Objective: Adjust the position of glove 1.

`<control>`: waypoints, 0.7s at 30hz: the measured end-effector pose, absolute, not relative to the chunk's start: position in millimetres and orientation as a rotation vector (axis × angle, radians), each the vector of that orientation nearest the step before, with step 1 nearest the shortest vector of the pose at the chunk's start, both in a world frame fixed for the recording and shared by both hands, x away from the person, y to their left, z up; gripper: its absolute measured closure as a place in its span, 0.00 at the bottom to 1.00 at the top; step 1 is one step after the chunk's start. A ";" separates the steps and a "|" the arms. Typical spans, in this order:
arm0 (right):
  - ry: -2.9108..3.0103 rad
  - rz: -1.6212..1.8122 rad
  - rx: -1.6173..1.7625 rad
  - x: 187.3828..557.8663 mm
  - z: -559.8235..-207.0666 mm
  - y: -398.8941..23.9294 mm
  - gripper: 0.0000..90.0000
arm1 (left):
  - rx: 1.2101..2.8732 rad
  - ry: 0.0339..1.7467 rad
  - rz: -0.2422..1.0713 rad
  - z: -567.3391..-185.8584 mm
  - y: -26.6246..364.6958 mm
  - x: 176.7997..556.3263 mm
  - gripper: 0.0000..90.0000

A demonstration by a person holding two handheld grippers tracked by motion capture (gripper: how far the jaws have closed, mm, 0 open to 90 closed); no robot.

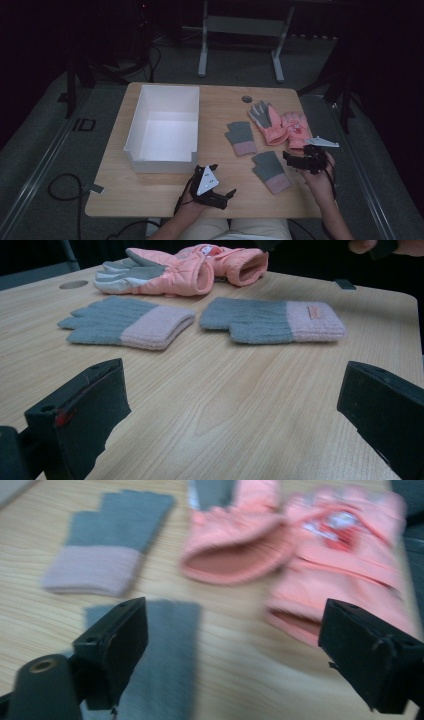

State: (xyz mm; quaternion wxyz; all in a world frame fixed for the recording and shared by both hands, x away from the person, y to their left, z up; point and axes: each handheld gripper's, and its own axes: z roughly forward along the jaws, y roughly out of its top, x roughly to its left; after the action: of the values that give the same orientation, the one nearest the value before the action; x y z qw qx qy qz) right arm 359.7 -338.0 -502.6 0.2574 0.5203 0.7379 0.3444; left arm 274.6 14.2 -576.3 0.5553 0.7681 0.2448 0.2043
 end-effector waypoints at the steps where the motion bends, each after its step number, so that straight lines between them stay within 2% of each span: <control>1: 2.009 0.936 1.396 362.2 -502.3 -332.9 0.16 | 1.814 0.577 0.480 -576.3 14.1 274.7 0.00; 4: 2.033 0.959 1.369 370.1 -500.4 -320.2 0.26 | 1.813 0.576 0.481 -576.4 14.2 274.6 0.00; 10: 2.072 1.009 1.286 388.1 -496.2 -294.8 0.37 | 1.811 0.578 0.493 -576.3 14.3 274.1 0.00; 21: 2.168 1.014 1.201 418.0 -494.7 -256.0 0.46 | 1.810 0.570 0.491 -576.5 14.2 273.8 0.00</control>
State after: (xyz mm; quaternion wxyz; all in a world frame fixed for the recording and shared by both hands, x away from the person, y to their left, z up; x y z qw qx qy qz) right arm 418.0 -256.0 -494.7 0.2298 0.4365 0.7880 0.3684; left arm 273.8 14.2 -576.5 0.5569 0.7670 0.2414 0.2081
